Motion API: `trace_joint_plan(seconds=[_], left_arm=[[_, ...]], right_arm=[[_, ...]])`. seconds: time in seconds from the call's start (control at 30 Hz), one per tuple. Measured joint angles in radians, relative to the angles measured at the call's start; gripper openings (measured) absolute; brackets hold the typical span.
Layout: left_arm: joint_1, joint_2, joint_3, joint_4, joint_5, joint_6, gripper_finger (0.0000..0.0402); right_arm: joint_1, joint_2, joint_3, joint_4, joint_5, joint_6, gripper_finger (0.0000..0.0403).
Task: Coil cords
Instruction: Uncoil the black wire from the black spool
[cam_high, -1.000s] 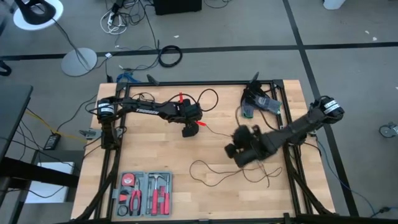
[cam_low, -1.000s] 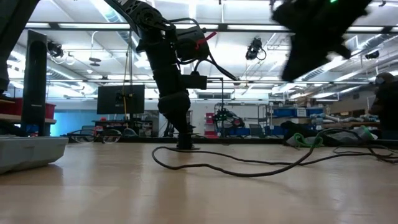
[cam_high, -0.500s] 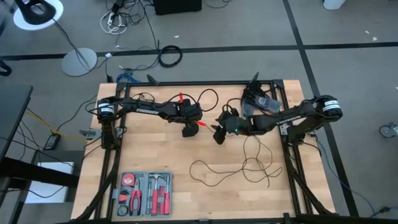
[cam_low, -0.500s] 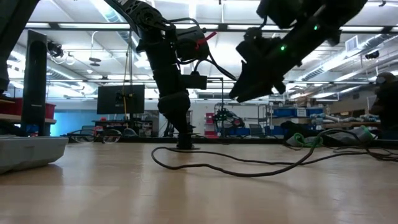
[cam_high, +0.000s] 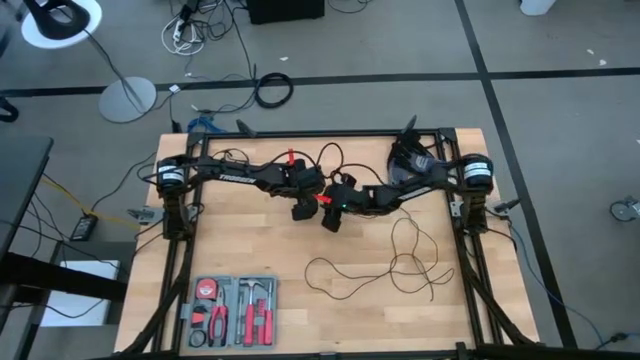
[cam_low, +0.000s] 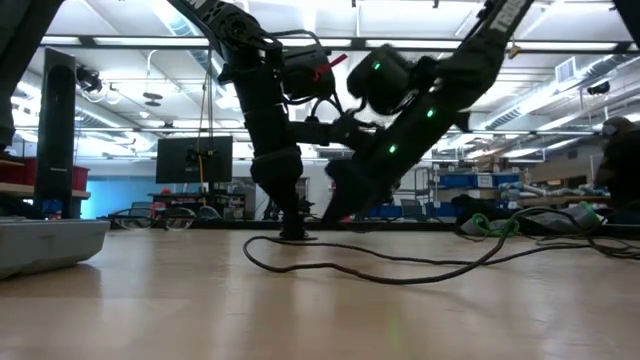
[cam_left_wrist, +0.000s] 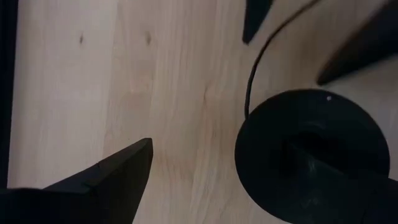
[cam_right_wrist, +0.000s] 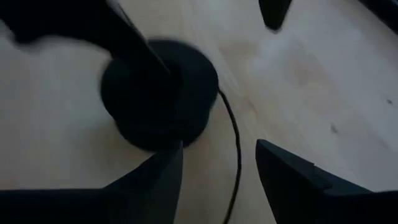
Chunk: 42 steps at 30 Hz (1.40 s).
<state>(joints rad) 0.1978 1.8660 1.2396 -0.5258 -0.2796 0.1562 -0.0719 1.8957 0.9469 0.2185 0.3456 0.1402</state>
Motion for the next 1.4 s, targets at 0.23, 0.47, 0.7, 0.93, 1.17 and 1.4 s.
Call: trace_joint_plan(seconds=[0.23,0.47,0.7,0.93,1.17,1.4], left_arm=[[0.0,0.0,0.0,-0.004,0.0,0.0,0.0363],[0.0,0.0,0.0,0.0,0.0,0.0,0.0363],[0.0,0.0,0.0,-0.002,0.0,0.0,0.0363],[0.0,0.0,0.0,-0.001,0.001,0.0,0.0363],[-0.001,0.0,0.0,0.007,0.005,0.0,0.0363],[0.0,0.0,0.0,-0.002,-0.001,0.0,0.0363]], right_arm=[[-0.028,0.063,0.032,-0.073,-0.003,0.1,0.0133],[0.03,0.001,0.03,-0.258,-0.013,0.156,0.0012],[0.192,-0.145,0.026,-0.632,-0.045,0.398,0.0003],[0.428,-0.34,0.026,-0.906,-0.04,0.768,0.0002],[0.661,-0.508,0.026,-1.051,0.048,1.115,0.0001],[0.848,-0.602,0.026,-1.203,0.147,1.304,0.0001]])
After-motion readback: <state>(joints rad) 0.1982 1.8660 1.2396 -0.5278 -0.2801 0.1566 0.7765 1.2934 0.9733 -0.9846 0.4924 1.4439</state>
